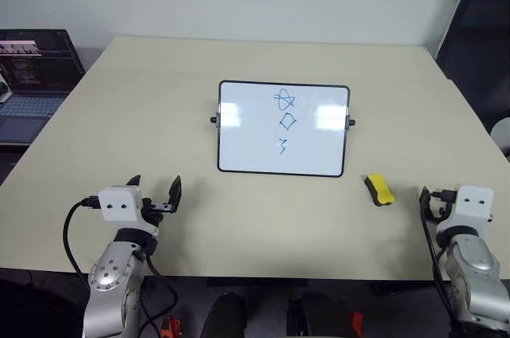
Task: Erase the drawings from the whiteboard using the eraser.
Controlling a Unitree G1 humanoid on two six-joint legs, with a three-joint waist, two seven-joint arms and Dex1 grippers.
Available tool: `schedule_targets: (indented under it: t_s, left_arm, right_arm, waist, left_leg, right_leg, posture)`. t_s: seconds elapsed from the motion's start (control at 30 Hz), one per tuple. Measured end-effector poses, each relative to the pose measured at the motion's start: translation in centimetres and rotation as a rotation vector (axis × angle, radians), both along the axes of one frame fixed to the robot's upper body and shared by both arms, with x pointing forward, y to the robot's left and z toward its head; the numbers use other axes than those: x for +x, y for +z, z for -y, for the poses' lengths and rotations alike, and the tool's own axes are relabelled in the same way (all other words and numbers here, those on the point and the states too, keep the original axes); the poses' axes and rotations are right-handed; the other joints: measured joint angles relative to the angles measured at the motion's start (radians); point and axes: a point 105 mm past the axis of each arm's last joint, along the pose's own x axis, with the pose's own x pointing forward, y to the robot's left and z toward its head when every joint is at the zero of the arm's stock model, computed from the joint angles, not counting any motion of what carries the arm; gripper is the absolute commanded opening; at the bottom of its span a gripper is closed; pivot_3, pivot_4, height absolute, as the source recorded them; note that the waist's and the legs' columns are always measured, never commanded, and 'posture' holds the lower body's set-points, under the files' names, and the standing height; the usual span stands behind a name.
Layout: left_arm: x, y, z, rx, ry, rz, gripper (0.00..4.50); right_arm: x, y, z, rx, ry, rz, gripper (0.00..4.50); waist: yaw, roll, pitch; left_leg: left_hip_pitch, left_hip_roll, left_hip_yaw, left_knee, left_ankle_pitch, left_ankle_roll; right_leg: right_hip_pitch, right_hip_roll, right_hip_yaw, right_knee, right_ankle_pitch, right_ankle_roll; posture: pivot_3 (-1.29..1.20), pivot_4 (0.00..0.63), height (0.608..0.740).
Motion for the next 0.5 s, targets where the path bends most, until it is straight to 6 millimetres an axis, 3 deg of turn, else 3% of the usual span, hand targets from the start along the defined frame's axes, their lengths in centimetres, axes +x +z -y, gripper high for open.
schedule_targets:
  t_s: [0.27,0.5]
  left_arm:
    - [0.4,1.0,-0.4,0.017,0.012,0.032,4.50]
    - [1.4,2.3,-0.5,0.035,0.013,0.062,4.50]
  right_arm:
    - [2.8,1.6,-1.9,0.030,0.048,0.076,4.48]
    - [3.1,1.9,-2.1,0.032,0.060,0.086,4.48]
  waist:
    - [-0.001,0.000,0.000]
    - [0.003,0.000,0.000]
  left_leg:
    - [0.001,0.000,0.001,0.000,0.001,0.001]
    - [0.000,0.000,0.000,0.000,0.000,0.000]
  right_leg:
    - [0.000,0.003,0.001,0.000,0.000,0.000]
    - [0.000,0.003,0.000,0.000,0.000,0.000]
  posture:
    - [0.00,0.150,0.740]
    - [0.00,0.150,0.740]
